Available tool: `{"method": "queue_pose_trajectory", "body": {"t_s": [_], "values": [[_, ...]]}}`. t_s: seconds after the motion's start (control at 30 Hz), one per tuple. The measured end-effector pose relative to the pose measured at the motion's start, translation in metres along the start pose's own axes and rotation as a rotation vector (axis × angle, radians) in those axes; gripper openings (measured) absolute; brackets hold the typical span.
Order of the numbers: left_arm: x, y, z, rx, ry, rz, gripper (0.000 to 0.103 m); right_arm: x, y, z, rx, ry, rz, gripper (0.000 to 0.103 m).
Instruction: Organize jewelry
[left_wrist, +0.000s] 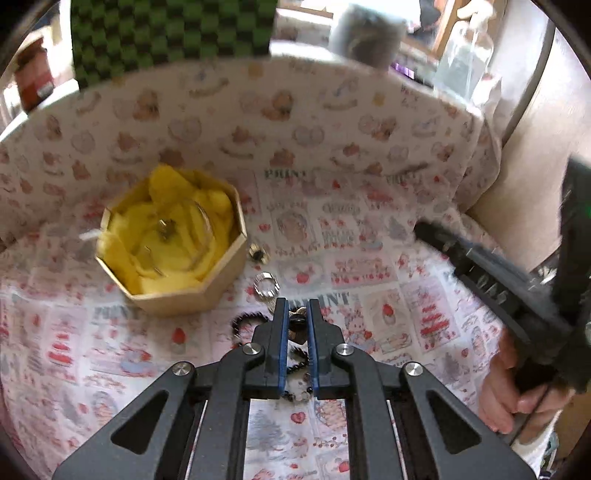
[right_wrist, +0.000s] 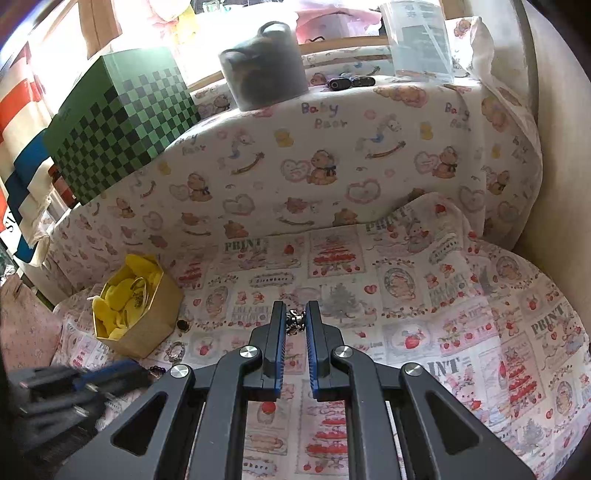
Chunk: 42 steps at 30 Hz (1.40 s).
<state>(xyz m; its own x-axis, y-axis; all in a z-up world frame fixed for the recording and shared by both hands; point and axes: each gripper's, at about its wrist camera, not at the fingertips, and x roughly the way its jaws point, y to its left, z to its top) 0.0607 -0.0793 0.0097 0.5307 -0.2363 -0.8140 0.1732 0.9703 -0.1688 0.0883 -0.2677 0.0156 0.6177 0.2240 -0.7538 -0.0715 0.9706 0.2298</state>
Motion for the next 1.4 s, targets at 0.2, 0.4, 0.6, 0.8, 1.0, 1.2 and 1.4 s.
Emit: {"method": "queue_pose_trajectory", "body": {"t_s": [0.2,0.4,0.6,0.8,1.0,1.2,1.4], "values": [[-0.030,0.026,0.017,-0.013,-0.141,0.089,0.008,0.004,0.012,-0.004,-0.046,0.006,0.002,0.011],[-0.019,0.071,0.038,-0.080,-0.164,0.129,0.008,0.010,0.017,-0.007,-0.072,0.018,-0.004,0.011],[0.003,0.093,0.038,-0.108,-0.170,0.112,0.009,0.013,0.021,-0.009,-0.082,0.031,0.003,0.011],[-0.003,0.102,0.026,-0.113,-0.240,0.069,0.041,0.014,0.034,-0.014,-0.147,0.020,0.003,0.011],[-0.023,0.101,0.012,-0.049,-0.271,0.128,0.066,0.008,0.038,-0.014,-0.152,-0.006,0.057,0.011],[-0.034,0.119,-0.016,-0.015,-0.369,0.171,0.082,-0.003,0.047,-0.016,-0.169,-0.040,0.189,0.011],[-0.036,0.128,-0.018,-0.040,-0.416,0.224,0.083,-0.013,0.073,-0.025,-0.249,-0.090,0.243,0.011]]}}
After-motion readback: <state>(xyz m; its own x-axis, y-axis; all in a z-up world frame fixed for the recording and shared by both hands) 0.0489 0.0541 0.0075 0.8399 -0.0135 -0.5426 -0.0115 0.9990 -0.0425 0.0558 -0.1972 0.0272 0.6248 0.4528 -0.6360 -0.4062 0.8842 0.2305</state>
